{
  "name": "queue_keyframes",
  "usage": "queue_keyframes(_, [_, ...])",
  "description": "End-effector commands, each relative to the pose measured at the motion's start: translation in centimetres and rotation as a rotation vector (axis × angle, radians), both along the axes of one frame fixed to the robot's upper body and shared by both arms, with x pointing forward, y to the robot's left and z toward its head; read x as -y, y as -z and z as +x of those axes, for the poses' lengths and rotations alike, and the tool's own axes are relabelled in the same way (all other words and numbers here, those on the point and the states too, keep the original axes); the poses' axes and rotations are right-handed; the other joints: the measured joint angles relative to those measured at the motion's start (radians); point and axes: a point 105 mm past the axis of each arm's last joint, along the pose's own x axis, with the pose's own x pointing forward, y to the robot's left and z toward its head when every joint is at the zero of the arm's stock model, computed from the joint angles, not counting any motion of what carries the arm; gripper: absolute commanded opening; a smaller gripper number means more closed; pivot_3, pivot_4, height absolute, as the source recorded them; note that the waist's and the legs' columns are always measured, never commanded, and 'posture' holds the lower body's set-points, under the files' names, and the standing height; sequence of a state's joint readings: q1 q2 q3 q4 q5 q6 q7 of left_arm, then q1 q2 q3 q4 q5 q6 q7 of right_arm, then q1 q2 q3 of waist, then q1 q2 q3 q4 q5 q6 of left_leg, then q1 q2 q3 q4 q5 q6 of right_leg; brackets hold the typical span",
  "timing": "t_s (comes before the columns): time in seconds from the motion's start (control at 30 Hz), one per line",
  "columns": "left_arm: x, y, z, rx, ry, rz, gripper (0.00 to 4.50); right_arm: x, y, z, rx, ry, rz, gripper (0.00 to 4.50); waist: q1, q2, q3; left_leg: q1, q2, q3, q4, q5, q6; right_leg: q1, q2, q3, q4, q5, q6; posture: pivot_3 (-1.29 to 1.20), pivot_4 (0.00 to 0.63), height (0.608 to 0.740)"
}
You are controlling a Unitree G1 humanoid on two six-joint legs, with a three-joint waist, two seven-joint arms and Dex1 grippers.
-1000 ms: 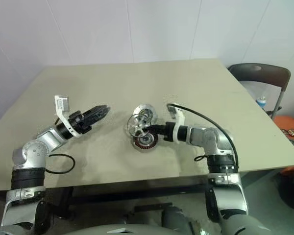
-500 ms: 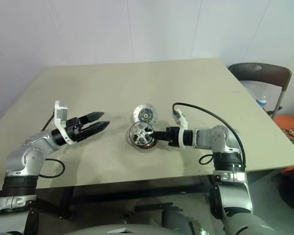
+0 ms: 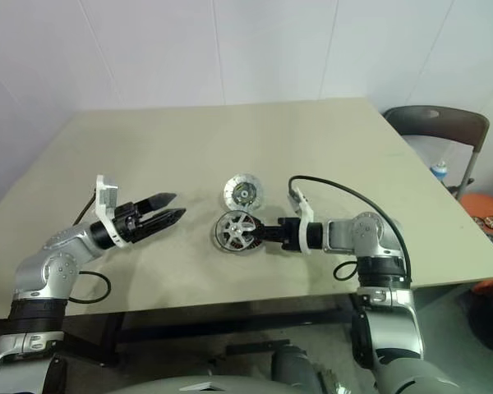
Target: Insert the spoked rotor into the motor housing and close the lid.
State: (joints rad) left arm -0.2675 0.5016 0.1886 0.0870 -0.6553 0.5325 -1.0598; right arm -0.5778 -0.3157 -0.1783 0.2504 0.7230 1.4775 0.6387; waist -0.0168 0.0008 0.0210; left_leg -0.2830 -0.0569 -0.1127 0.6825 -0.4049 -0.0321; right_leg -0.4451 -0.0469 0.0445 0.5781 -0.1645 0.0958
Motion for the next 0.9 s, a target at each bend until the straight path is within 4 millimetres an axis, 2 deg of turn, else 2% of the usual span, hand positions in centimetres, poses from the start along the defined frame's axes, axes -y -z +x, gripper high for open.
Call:
queue_keyframes(0.03, [0.0, 0.0, 0.1, 0.015, -0.006, 0.012, 4.50, 0.7, -1.7, 0.8, 0.030, 0.030, 0.061, 0.39, 0.001, 0.000, 0.000, 0.000, 0.000, 0.000, 0.000, 0.000, 0.000, 0.000, 0.000, 0.000, 0.000, 0.000, 0.000, 0.00, 0.000, 0.740])
queue_keyframes(0.3, [0.6, 0.5, 0.0, -0.003, -0.001, 0.010, 4.50, 1.0, -2.6, 1.3, 0.013, 0.058, 0.120, 0.39, 0.000, 0.000, 0.000, 0.000, 0.000, 0.000, 0.000, 0.000, 0.000, 0.000, 0.000, 0.000, 0.000, 0.000, 0.000, 0.00, 0.000, 0.740])
queue_keyframes(0.9, [0.3, 0.8, 0.1, -0.009, -0.026, 0.024, 4.50, 0.6, -0.2, 0.0, -0.080, 0.042, 0.083, 0.39, 0.000, 0.000, 0.000, 0.000, 0.000, 0.000, 0.000, 0.000, 0.000, 0.000, 0.000, 0.000, 0.000, 0.000, 0.000, 0.00, 0.000, 0.740])
